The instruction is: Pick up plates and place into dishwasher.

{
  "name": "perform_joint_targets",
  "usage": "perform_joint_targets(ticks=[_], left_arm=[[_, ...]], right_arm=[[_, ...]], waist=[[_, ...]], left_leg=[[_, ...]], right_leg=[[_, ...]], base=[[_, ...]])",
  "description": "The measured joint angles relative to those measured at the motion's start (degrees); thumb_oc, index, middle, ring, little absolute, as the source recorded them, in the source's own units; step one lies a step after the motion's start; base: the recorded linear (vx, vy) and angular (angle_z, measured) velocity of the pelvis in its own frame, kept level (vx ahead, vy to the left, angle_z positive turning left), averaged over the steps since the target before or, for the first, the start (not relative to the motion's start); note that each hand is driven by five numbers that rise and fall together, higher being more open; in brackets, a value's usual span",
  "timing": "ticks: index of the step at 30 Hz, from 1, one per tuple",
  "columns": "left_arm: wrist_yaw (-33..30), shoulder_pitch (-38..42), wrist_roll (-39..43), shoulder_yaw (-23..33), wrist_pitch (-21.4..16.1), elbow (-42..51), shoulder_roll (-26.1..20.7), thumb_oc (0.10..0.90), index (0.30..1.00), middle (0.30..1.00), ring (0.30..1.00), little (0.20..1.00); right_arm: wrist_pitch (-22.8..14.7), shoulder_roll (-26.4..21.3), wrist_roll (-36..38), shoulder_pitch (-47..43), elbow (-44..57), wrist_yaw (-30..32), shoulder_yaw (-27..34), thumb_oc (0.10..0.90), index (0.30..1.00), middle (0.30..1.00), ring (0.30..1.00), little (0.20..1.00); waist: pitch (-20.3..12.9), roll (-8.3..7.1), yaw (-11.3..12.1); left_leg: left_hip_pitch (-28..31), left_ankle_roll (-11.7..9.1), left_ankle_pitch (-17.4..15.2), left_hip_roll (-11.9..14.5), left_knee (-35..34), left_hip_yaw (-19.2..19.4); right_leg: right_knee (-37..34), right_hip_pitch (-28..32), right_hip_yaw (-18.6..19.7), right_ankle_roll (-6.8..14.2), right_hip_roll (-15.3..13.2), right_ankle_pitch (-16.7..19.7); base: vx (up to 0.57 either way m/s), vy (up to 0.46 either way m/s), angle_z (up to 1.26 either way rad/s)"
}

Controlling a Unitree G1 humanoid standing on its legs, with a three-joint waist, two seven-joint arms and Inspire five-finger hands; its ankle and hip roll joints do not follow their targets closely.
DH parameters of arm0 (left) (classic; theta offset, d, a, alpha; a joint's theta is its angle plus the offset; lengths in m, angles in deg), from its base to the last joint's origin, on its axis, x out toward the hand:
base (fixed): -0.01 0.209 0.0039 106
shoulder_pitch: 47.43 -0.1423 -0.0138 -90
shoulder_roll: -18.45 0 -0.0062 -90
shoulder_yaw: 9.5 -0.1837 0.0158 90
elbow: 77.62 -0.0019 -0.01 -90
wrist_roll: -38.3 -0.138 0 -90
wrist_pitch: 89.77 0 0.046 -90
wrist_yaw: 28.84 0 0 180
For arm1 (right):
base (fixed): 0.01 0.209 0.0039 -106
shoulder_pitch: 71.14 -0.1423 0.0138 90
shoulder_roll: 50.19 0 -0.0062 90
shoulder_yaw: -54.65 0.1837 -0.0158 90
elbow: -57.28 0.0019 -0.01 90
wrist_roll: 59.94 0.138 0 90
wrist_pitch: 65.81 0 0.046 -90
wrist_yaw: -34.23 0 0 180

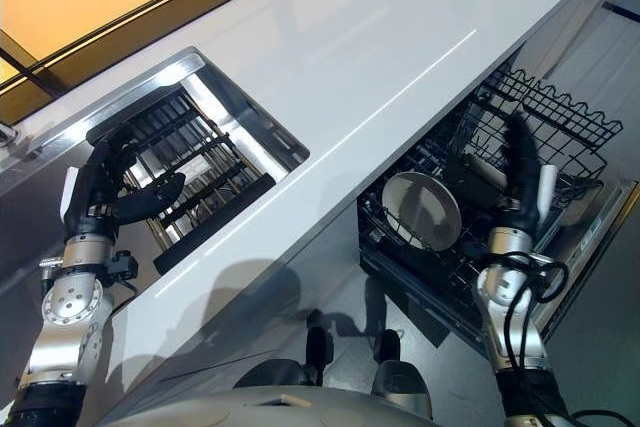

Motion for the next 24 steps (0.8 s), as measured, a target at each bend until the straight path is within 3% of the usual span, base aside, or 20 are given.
perform_joint_targets(ticks=[7,10,15,19,22,24], left_arm=[[0.8,-1.7,0.2,0.1,0.0,0.0,0.0,0.800,0.900,0.900,0.900,0.900],[1.2,-1.2,0.7,0.1,0.0,-0.3,0.0,0.800,0.900,0.900,0.900,0.900],[1.6,0.8,1.2,0.0,-0.1,-1.8,-0.1,0.800,0.900,0.900,0.900,0.900],[1.6,1.4,1.2,-0.9,-0.1,-2.6,-2.0,0.800,0.900,0.900,0.900,0.900],[1.2,3.0,1.2,-2.7,-0.1,-2.6,-4.1,0.800,0.900,0.900,0.900,0.900],[0.9,5.4,1.2,-3.8,-0.1,-2.6,-6.1,0.800,0.900,0.900,0.900,0.900]], right_arm=[[-2.5,1.1,1.2,2.5,-0.1,8.3,5.5,0.800,0.900,0.900,0.900,0.900],[-2.9,1.1,1.5,2.1,-1.6,8.6,6.1,0.800,0.900,0.900,0.900,0.900],[-2.5,0.8,6.7,-0.7,-11.2,6.3,6.1,0.800,0.900,0.900,0.900,0.900],[0.5,-0.1,11.5,-2.7,-18.5,2.4,6.1,0.800,0.900,0.900,0.900,0.900],[2.6,-1.8,13.7,-4.3,-23.3,0.0,5.9,0.800,0.900,0.900,0.900,0.900],[4.0,-3.2,15.1,-7.7,-27.0,-1.1,5.2,0.800,0.900,0.900,0.900,0.900]], waist=[[0.1,-0.21,-1.9],[0.2,-0.27,-2.7],[0.5,-0.78,-2.6],[0.7,-0.72,-2.0],[2.0,-0.16,-1.1],[4.6,0.30,-1.0]], left_leg=[[0.3,0.0,-0.2,0.1,0.0,1.1],[0.4,0.0,-0.3,0.1,0.0,1.5],[0.6,0.0,-0.3,0.1,0.0,1.6],[-0.4,0.0,-0.3,0.1,0.0,1.7],[-1.3,0.1,-0.2,0.1,0.2,1.5],[-2.7,0.0,-0.1,0.0,1.0,1.4]], right_leg=[[0.0,-0.1,0.8,0.3,0.1,-0.2],[0.0,-0.1,1.2,0.3,0.1,-0.1],[0.0,-0.1,1.4,0.3,0.1,-0.1],[0.0,-1.0,1.3,0.1,0.1,0.0],[0.0,-1.9,1.1,0.0,0.0,0.1],[0.0,-2.5,0.5,-0.3,-0.1,0.3]], base=[[0.00,-0.042,-0.07],[0.02,-0.072,-0.08],[0.02,-0.089,-0.02],[-0.02,-0.104,0.01],[-0.08,-0.103,0.04],[-0.09,-0.103,0.13]])
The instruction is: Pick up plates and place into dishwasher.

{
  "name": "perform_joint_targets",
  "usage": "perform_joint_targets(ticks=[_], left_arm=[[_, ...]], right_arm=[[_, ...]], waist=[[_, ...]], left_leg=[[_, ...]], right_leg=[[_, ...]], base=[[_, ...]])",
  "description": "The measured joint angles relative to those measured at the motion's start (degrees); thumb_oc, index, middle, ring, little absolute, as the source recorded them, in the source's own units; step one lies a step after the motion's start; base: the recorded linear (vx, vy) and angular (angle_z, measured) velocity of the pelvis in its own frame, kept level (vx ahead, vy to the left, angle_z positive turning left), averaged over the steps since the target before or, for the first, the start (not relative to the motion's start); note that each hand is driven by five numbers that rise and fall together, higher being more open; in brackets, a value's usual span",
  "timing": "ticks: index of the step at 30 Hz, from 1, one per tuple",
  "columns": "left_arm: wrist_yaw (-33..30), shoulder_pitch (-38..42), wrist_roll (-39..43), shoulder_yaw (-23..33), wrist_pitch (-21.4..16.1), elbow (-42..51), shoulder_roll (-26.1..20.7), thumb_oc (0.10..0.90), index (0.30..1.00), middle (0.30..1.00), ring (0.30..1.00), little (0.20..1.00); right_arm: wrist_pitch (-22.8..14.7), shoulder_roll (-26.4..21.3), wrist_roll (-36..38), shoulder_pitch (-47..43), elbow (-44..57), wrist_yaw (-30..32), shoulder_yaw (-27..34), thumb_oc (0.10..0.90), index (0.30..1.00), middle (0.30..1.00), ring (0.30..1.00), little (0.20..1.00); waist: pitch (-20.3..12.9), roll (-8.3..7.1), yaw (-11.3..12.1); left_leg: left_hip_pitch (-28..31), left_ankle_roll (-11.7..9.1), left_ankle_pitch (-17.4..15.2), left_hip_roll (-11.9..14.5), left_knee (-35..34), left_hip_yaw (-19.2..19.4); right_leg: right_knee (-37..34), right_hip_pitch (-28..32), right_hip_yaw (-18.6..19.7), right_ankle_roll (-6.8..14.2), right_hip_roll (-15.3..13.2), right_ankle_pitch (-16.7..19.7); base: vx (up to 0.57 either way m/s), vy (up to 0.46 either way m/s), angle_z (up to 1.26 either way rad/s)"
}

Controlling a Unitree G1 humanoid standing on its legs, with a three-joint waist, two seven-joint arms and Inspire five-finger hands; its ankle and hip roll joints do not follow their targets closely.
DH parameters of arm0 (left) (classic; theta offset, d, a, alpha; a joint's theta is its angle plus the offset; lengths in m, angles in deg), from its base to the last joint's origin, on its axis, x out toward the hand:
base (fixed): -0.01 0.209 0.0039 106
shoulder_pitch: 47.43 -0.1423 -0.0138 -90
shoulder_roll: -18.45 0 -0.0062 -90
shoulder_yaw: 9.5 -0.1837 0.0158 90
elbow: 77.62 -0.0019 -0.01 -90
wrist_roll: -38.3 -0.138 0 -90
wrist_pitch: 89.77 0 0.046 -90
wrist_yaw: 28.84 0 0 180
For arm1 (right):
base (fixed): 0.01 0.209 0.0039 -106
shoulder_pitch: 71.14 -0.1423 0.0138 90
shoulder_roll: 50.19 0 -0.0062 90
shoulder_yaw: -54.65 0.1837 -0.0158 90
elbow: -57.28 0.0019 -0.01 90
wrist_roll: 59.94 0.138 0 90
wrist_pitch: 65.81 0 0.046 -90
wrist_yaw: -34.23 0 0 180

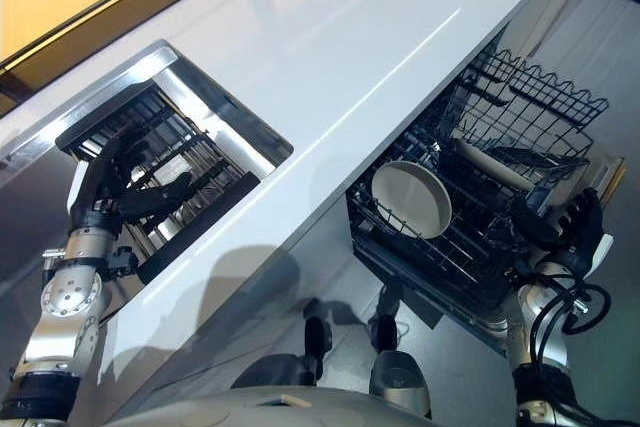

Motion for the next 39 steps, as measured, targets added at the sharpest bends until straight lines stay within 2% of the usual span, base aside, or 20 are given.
perform_joint_targets(ticks=[6,13,19,31,39], left_arm=[[-1.8,7.0,0.1,-3.3,0.0,-0.3,-3.7,0.800,0.900,0.900,0.900,0.900],[-2.3,10.3,0.6,-4.3,0.0,-2.1,-5.3,0.800,0.900,0.900,0.900,0.900],[-2.3,11.1,1.5,-4.9,0.0,-2.2,-6.0,0.800,0.900,0.900,0.900,0.900],[-2.2,11.8,1.5,-5.1,0.0,-2.2,-6.3,0.800,0.900,0.900,0.900,0.900],[-2.2,11.9,1.5,-5.4,0.0,-2.2,-6.2,0.800,0.900,0.900,0.900,0.900]], right_arm=[[2.4,-4.3,4.8,-8.1,-5.2,-1.1,-1.8,0.800,0.900,0.900,0.900,0.900],[2.6,-7.6,15.0,-14.4,-10.3,-4.8,-1.8,0.800,0.900,0.900,0.900,0.900],[2.3,-8.3,23.4,-15.6,-11.8,-7.6,-1.3,0.800,0.900,0.900,0.900,0.900],[2.3,-7.9,29.4,-15.7,-11.9,-11.9,-1.3,0.800,0.900,0.900,0.900,0.900],[2.7,-7.7,30.0,-15.2,-11.7,-15.8,-2.0,0.800,0.900,0.900,0.900,0.900]], waist=[[4.5,1.85,1.1],[6.9,1.83,1.1],[7.1,1.79,1.3],[7.1,1.79,1.1],[7.1,1.79,1.1]], left_leg=[[-4.6,-0.2,0.1,0.1,2.5,-0.1],[-6.0,-0.5,-0.1,0.1,3.8,-0.9],[-6.5,-0.6,-0.1,0.1,4.6,-1.5],[-6.7,-0.6,-0.1,0.2,5.6,-1.5],[-6.2,-0.6,0.0,0.3,5.8,-1.6]], right_leg=[[0.3,-2.9,-1.7,-0.8,0.1,0.6],[0.8,-3.5,-3.5,-0.9,0.1,0.6],[2.2,-4.1,-4.0,-1.4,0.2,0.2],[3.4,-4.4,-4.0,-1.5,0.1,0.1],[3.4,-3.7,-4.0,-1.5,0.2,0.1]], base=[[-0.07,-0.100,0.13],[0.01,-0.061,0.07],[0.03,-0.015,0.04],[0.00,0.000,0.00],[0.02,0.013,0.00]])
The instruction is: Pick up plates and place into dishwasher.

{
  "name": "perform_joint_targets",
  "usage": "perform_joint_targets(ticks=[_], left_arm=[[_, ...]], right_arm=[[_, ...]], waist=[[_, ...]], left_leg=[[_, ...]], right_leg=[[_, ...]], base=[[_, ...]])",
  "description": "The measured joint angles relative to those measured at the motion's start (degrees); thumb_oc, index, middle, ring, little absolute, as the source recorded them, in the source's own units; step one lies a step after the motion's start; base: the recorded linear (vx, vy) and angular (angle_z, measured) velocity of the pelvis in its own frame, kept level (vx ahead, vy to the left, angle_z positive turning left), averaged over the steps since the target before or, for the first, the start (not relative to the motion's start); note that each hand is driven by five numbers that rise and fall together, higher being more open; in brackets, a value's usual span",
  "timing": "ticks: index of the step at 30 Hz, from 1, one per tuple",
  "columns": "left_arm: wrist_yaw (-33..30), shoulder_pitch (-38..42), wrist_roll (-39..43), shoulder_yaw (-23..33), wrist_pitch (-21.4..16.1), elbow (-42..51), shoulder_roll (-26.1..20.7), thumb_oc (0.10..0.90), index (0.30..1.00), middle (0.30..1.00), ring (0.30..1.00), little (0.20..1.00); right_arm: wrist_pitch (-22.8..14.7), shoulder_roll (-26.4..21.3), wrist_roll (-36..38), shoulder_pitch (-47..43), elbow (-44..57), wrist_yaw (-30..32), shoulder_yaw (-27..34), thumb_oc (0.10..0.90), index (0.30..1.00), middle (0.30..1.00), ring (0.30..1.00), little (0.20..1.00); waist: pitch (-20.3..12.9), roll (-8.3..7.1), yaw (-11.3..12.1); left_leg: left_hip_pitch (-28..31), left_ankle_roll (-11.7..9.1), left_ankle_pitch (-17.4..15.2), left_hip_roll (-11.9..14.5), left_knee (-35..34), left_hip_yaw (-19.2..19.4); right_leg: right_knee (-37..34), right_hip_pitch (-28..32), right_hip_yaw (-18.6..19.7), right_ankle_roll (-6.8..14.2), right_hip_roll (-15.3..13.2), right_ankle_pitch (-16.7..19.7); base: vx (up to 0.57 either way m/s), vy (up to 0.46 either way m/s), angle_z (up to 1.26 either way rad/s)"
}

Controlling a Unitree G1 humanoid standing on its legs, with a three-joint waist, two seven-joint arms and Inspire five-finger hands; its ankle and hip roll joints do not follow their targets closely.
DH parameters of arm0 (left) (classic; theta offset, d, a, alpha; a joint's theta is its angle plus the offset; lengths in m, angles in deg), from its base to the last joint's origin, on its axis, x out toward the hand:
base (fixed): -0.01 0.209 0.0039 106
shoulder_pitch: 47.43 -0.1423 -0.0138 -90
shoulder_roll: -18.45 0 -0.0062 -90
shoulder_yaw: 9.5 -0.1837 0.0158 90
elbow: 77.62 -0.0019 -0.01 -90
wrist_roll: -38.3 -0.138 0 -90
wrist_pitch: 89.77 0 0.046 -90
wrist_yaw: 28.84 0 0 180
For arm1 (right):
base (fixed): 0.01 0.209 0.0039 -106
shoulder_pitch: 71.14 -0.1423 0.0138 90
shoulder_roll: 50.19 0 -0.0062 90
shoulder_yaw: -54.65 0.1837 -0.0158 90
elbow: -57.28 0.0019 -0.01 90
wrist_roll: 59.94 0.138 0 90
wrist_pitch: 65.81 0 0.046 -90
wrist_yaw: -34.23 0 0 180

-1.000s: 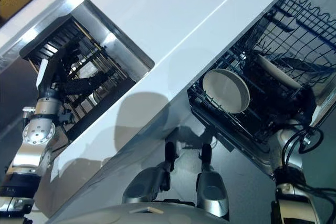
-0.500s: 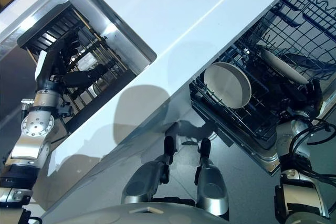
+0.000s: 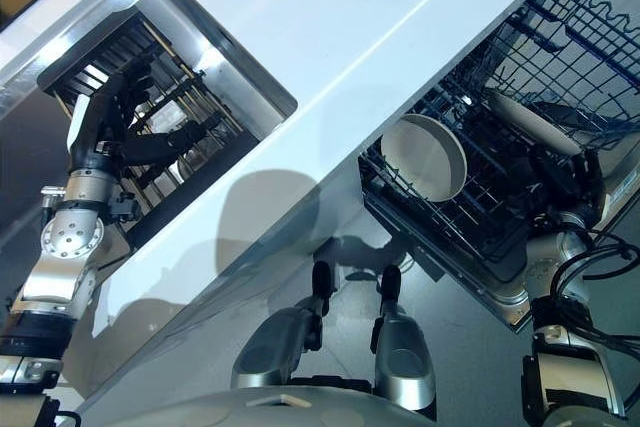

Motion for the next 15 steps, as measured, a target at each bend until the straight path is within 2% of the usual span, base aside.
perform_joint_targets(ticks=[5,11,15], left_arm=[[0.0,1.1,-0.1,-0.5,0.0,-0.2,1.0,0.800,0.900,0.900,0.900,0.900],[1.3,3.2,-0.3,-2.3,0.3,-0.6,1.6,0.800,0.900,0.900,0.900,0.900],[2.2,4.2,-0.3,-2.4,0.2,-0.6,1.6,0.800,0.900,0.900,0.900,0.900]], right_arm=[[-0.1,-0.1,-0.2,-0.1,1.3,-0.1,-4.4,0.800,0.900,0.900,0.900,0.900],[1.2,0.6,-0.4,-4.6,1.4,-0.3,-9.1,0.800,0.900,0.900,0.900,0.900],[1.1,2.0,-3.2,-9.7,1.4,-3.4,-14.6,0.800,0.900,0.900,0.900,0.900]], waist=[[0.0,-0.01,0.4],[0.0,0.00,2.5],[0.0,0.05,4.3]], left_leg=[[1.2,-0.1,0.0,0.0,0.0,-1.0],[1.6,-0.9,0.7,-0.1,0.2,-3.2],[1.1,-1.4,1.1,0.1,0.2,-4.8]], right_leg=[[-0.3,1.7,-1.1,0.0,0.0,0.0],[-0.9,3.3,-3.1,-0.2,0.2,-0.1],[-1.3,3.5,-4.4,-0.6,0.6,-0.1]], base=[[0.08,0.035,0.07],[0.07,0.038,0.16],[0.04,0.043,0.17]])
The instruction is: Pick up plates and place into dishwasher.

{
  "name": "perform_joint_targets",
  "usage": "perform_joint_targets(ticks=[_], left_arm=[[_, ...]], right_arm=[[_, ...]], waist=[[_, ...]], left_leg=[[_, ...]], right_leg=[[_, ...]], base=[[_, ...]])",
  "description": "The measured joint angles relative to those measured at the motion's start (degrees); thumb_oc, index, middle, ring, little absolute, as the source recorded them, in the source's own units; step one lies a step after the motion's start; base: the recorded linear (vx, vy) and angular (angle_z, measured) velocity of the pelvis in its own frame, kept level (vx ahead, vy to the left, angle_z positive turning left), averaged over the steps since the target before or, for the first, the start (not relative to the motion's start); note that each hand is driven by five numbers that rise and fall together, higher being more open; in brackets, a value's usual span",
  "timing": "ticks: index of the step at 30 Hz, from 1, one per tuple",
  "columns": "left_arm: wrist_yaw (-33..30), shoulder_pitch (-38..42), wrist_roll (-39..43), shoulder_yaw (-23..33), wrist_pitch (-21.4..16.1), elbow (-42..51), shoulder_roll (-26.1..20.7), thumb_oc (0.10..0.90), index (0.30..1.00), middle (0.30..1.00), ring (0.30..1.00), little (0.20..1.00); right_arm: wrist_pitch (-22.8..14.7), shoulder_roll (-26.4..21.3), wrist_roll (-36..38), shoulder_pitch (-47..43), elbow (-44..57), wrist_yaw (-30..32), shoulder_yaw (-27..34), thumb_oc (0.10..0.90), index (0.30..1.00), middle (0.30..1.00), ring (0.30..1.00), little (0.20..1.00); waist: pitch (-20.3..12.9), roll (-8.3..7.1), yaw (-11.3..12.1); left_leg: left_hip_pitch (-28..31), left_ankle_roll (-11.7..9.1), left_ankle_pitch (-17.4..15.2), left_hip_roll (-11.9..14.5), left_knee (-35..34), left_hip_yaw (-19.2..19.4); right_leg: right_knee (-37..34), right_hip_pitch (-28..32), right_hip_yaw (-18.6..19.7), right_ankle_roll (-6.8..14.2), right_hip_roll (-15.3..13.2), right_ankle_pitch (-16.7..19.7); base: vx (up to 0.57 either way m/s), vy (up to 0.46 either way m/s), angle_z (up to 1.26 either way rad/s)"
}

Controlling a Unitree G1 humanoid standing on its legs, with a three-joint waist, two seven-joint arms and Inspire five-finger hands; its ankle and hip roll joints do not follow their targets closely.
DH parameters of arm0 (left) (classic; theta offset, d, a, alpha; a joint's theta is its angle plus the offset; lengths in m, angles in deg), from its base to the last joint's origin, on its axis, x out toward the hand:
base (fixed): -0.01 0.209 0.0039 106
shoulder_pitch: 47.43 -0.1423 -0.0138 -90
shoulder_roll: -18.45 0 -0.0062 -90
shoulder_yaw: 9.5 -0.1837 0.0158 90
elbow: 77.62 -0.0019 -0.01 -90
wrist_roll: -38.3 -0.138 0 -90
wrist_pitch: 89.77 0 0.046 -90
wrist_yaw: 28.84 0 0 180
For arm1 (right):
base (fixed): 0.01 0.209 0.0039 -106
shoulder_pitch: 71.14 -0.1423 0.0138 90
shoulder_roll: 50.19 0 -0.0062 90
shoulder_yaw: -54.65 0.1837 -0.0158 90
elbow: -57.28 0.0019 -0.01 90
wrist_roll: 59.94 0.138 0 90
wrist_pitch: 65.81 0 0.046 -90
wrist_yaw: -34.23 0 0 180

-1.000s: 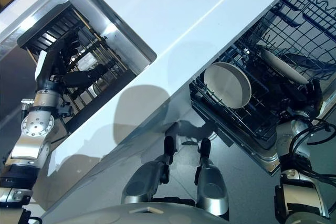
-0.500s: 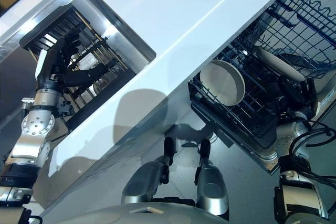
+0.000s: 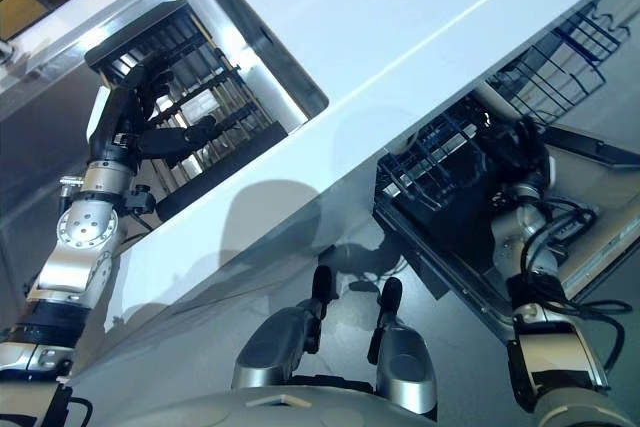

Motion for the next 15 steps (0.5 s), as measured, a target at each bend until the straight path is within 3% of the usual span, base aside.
perform_joint_targets(ticks=[6,13,15], left_arm=[[0.8,0.4,0.0,-0.4,-1.0,0.7,-0.4,0.800,0.900,0.900,0.900,0.900],[2.6,-0.3,0.0,-0.5,-1.6,-0.2,-0.4,0.800,0.900,0.900,0.900,0.900],[2.6,-0.3,0.0,-0.5,-1.6,-0.4,-0.3,0.800,0.900,0.900,0.900,0.900]], right_arm=[[-0.1,-0.5,-3.7,-5.0,0.0,-1.6,-2.0,0.800,0.900,0.900,0.900,0.900],[-0.1,-0.3,-3.7,-4.5,0.0,-1.4,-2.2,0.800,0.900,0.900,0.900,0.900],[-0.2,0.0,-6.7,-4.5,0.1,0.6,-2.4,0.800,0.900,0.900,0.900,0.900]], waist=[[0.0,0.23,3.4],[0.0,0.25,3.2],[0.0,0.25,3.2]], left_leg=[[-0.5,-0.1,0.0,-0.2,-0.2,-1.9],[0.4,-0.2,0.0,-0.3,-0.3,-1.7],[0.7,-0.2,0.0,-0.2,-0.4,-1.7]], right_leg=[[0.0,0.2,-1.4,-0.5,0.0,-0.5],[-1.2,1.7,-1.5,-0.5,0.2,-0.5],[-1.3,1.9,-1.5,-0.5,0.3,-0.5]], base=[[0.04,0.032,0.17],[0.01,0.018,0.01],[-0.02,0.023,0.01]])
